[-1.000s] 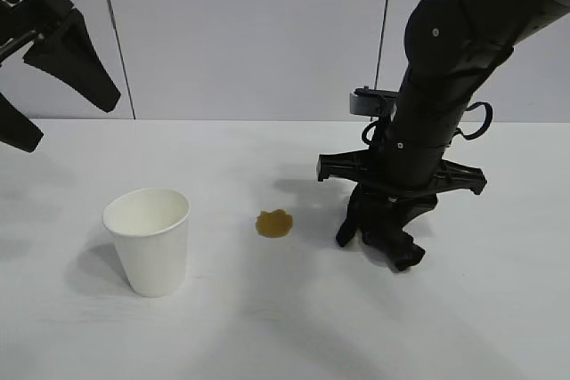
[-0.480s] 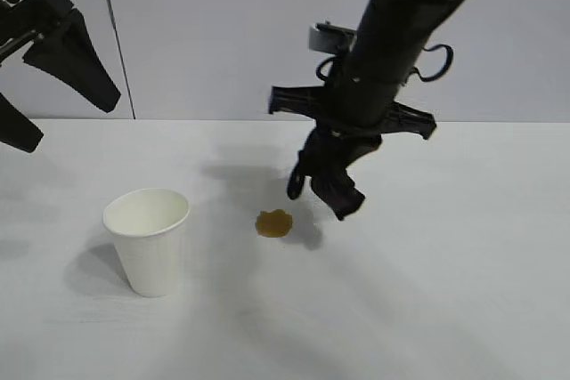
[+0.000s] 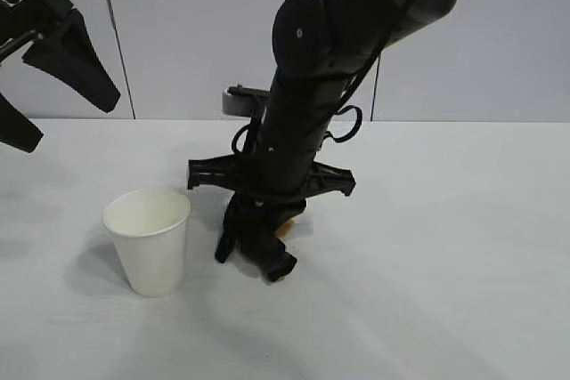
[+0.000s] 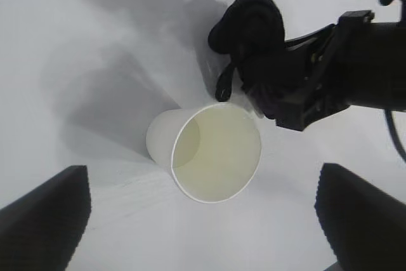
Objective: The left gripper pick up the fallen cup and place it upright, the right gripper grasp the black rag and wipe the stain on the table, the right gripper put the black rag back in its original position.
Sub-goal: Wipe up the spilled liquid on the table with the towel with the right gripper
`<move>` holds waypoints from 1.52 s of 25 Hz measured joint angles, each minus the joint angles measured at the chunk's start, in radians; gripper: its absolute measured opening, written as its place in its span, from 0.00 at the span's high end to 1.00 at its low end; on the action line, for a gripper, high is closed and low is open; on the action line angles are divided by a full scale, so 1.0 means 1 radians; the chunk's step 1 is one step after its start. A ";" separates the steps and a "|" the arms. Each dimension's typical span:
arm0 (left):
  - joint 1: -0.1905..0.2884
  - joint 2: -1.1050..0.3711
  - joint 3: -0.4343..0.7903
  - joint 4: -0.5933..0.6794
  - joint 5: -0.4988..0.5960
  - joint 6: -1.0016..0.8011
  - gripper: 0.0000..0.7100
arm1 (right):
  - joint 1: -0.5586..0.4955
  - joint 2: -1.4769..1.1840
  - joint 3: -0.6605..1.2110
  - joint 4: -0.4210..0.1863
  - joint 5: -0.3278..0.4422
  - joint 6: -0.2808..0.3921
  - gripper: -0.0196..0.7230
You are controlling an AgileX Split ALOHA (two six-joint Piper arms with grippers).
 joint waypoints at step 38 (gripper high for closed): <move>0.000 0.000 0.000 0.018 0.001 0.000 0.02 | -0.108 -0.011 -0.014 -0.092 0.149 0.085 0.82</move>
